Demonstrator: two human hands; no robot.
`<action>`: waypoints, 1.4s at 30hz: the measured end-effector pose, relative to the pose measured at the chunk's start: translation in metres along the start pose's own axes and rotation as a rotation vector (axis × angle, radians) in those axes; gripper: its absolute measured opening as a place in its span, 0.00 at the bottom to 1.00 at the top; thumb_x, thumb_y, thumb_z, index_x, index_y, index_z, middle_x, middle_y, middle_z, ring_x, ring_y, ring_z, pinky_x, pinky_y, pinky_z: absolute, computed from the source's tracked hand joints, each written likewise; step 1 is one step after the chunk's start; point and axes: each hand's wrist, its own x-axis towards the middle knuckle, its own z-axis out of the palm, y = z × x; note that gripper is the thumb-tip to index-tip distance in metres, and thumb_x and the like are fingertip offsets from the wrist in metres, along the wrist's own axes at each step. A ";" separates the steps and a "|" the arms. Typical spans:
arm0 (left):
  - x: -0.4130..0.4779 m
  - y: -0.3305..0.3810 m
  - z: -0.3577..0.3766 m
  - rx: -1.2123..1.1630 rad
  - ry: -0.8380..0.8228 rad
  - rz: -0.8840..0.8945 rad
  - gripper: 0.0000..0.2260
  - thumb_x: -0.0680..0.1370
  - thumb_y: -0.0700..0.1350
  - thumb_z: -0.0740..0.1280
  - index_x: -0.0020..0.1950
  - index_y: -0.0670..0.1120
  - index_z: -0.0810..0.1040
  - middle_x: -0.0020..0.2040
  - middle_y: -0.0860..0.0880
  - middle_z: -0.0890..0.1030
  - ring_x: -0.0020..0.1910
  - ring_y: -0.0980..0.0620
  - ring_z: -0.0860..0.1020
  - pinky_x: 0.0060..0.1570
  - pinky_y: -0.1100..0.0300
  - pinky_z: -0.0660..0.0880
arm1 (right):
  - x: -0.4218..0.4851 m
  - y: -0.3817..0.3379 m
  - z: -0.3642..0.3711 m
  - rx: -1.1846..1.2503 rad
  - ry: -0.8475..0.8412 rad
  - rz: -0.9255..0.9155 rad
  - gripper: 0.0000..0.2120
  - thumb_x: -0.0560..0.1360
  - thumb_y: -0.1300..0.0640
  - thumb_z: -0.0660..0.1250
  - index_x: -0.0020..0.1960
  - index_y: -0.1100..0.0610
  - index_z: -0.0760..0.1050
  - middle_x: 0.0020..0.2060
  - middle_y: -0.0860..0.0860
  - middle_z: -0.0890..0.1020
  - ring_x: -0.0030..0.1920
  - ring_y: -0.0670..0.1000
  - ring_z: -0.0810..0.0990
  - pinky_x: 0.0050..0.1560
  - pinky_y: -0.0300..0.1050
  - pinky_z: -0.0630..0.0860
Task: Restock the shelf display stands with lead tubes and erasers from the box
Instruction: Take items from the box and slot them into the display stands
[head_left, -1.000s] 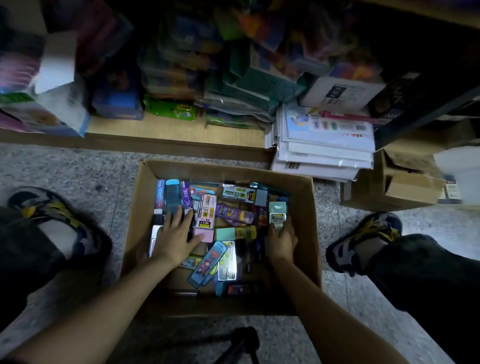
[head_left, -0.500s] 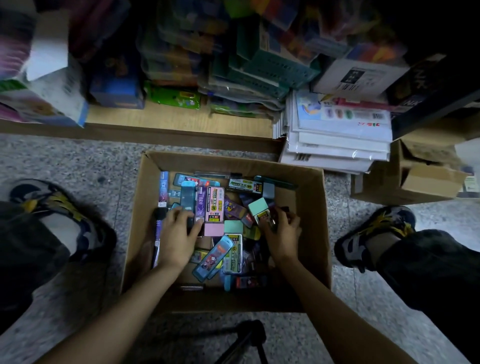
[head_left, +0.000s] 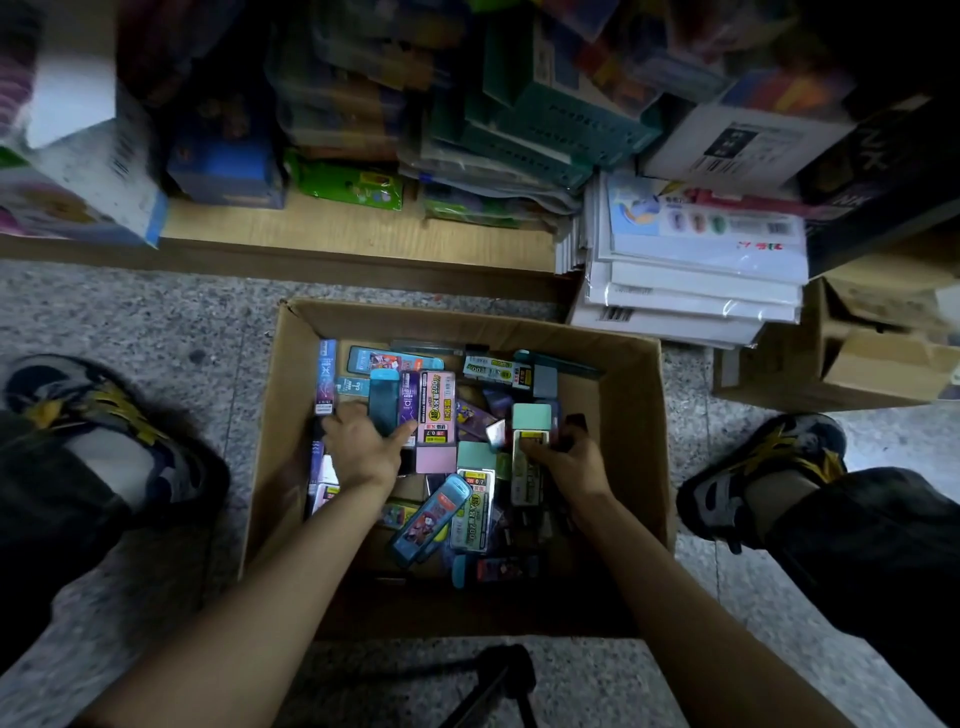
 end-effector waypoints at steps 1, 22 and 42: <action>0.002 -0.003 -0.001 -0.024 -0.006 0.017 0.25 0.69 0.46 0.76 0.59 0.35 0.73 0.60 0.35 0.72 0.60 0.39 0.69 0.57 0.50 0.70 | 0.000 0.000 -0.001 0.014 -0.008 0.006 0.18 0.70 0.61 0.73 0.57 0.62 0.74 0.51 0.60 0.82 0.50 0.58 0.82 0.53 0.58 0.79; -0.055 -0.005 -0.025 -0.375 -0.330 0.096 0.04 0.81 0.40 0.59 0.55 0.45 0.66 0.43 0.53 0.76 0.42 0.56 0.76 0.38 0.63 0.70 | -0.042 0.019 -0.019 0.101 -0.047 -0.174 0.17 0.71 0.71 0.69 0.57 0.60 0.73 0.54 0.60 0.80 0.47 0.51 0.80 0.44 0.42 0.79; -0.153 0.094 -0.103 -0.874 -0.755 0.268 0.17 0.69 0.45 0.72 0.57 0.47 0.76 0.41 0.51 0.85 0.38 0.55 0.83 0.32 0.63 0.77 | -0.184 -0.124 -0.027 0.446 -0.316 -0.497 0.12 0.77 0.66 0.63 0.60 0.65 0.73 0.52 0.63 0.81 0.51 0.59 0.80 0.57 0.56 0.75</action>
